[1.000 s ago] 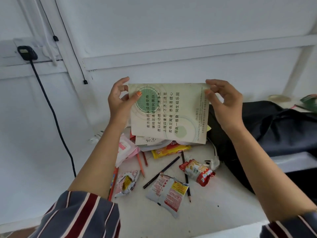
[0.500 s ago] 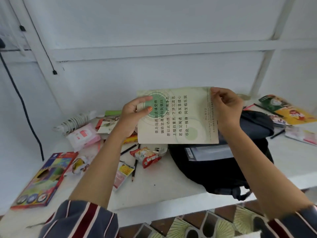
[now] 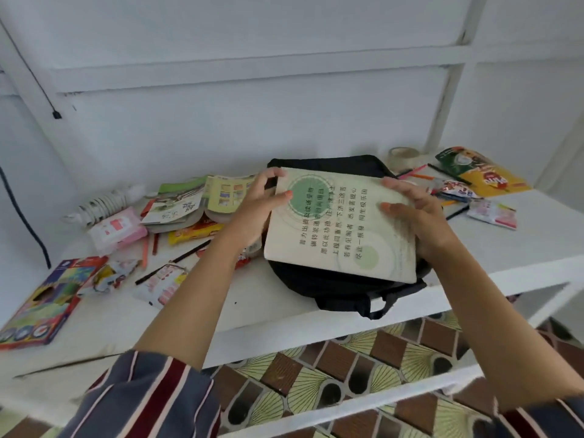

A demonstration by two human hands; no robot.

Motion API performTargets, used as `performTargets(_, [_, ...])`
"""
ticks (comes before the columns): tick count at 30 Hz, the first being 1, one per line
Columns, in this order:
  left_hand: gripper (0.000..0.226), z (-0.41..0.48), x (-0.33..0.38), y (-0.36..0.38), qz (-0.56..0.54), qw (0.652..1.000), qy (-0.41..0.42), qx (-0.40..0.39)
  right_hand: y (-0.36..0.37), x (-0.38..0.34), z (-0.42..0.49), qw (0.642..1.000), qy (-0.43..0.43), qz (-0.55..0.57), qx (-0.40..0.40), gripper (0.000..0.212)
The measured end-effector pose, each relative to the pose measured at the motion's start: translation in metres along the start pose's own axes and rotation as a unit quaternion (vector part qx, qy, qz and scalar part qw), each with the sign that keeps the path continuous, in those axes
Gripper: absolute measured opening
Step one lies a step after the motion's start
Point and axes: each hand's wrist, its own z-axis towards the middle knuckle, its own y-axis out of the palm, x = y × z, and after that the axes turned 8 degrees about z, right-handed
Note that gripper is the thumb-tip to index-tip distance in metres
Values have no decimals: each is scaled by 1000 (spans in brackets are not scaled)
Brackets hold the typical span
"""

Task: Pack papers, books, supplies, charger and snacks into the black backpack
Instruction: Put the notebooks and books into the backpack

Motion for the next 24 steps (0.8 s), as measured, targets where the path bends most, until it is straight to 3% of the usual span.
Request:
performTargets(4, [15,-6,-11,29,12,996,-77,-52,-36,-14,-15,988,-5,73,139,36])
performTargets(8, [17,-6,-34,50,200,976,20,-84,-66,-27,-37,979,8,88,186,37])
performTargets(12, [12,15,-48,62,404,896,153,-101,-94,-23,-47,984,75,34,161,36])
performTargets(19, [33,43,-57,65,613,758,192,-113,-120,-21,-31,981,167,-62,77,39])
performTargets(22, [40,55,-55,66,679,701,217,-26,-126,-15,-20,978,198,-58,37,40])
performTargets(24, [47,59,-54,65,698,685,206,41,-129,-10,-13,976,210,-51,25,40])
